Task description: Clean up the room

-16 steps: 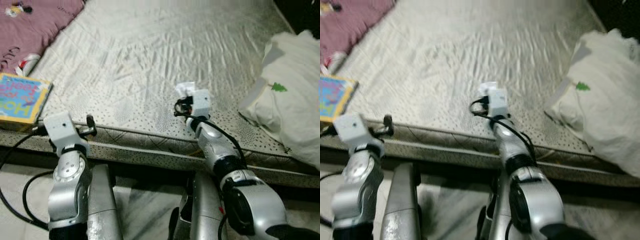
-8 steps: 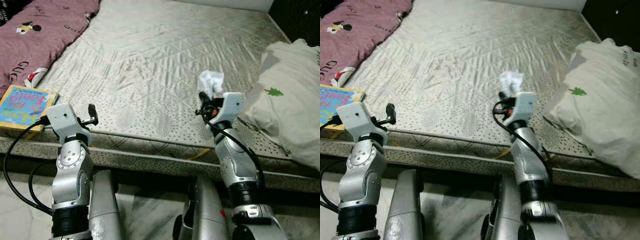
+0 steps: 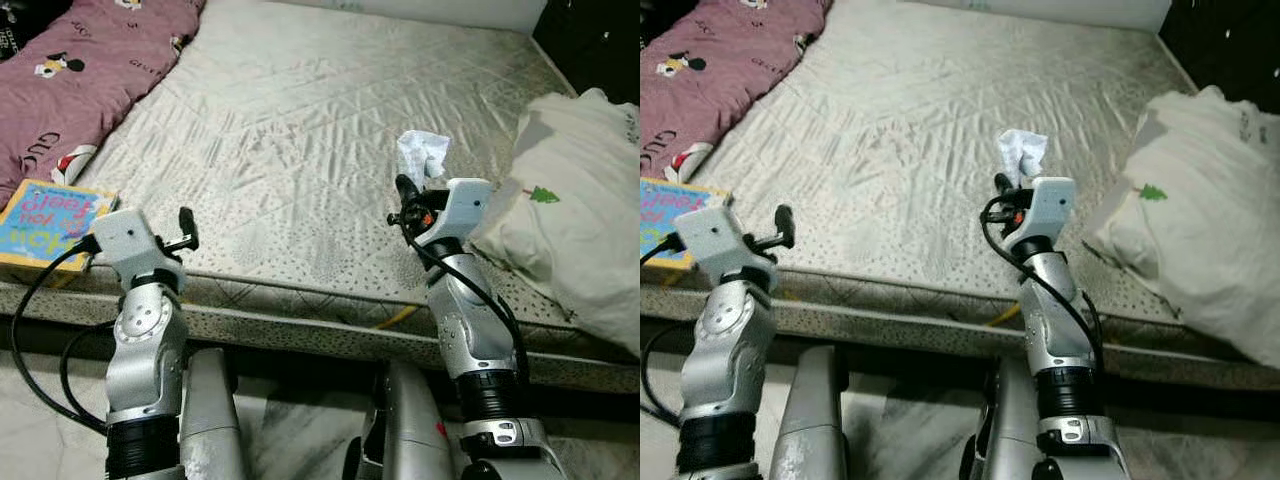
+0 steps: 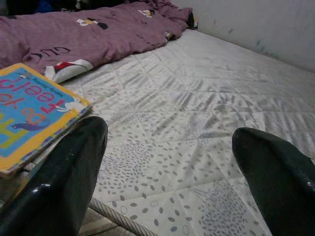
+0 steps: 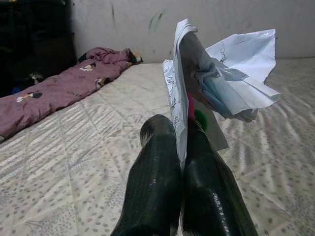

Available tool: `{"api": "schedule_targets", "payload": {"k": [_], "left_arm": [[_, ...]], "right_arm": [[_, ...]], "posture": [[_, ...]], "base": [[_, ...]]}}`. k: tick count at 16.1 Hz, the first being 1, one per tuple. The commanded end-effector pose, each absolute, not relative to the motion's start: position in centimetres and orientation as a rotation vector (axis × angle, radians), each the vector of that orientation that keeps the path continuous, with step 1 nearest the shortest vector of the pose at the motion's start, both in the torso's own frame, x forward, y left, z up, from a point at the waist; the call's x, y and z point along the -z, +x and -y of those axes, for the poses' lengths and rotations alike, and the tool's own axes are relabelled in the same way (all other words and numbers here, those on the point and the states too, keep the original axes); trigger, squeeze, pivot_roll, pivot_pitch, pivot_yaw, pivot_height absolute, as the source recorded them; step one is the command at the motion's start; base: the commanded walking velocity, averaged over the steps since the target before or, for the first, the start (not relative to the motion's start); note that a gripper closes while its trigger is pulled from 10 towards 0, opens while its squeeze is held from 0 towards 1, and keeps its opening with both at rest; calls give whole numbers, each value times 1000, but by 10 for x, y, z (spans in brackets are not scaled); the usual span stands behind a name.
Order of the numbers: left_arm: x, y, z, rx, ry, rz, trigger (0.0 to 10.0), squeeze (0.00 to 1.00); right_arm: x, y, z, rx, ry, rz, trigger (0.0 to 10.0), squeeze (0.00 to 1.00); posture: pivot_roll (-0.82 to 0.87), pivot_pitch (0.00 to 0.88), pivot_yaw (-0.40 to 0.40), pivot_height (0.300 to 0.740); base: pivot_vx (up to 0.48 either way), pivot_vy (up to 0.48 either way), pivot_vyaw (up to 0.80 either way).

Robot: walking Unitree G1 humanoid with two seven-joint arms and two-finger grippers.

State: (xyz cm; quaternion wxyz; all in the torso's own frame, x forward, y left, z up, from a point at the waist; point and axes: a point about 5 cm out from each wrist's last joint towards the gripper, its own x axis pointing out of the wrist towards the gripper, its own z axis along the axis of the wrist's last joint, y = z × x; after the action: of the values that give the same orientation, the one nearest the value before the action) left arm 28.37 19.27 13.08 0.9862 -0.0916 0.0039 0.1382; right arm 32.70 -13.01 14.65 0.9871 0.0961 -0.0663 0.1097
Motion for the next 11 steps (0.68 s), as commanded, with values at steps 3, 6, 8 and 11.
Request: {"api": "schedule_targets", "payload": {"k": [3,6,8,11], "left_arm": [[-130,279,-191,-260,-199,-9,10000,0],[-134,286,-187,-236,-134,-15,10000,0],[-134,285,-191,-254,-113,-6,10000,0],[-137,283,-196,-273,-116,8,10000,0]], "right_arm": [[-156,325,132,-200,160,153,10000,0],[-155,326,134,-192,141,148,10000,0],[-155,326,130,-201,143,145,10000,0],[-162,329,122,-230,134,162,10000,0]], "posture": [[101,0,-89,625],[117,0,-97,666],[125,0,-101,680],[136,0,-111,708]], "base": [[0,0,0],[0,0,0],[0,0,0],[0,0,0]]}}
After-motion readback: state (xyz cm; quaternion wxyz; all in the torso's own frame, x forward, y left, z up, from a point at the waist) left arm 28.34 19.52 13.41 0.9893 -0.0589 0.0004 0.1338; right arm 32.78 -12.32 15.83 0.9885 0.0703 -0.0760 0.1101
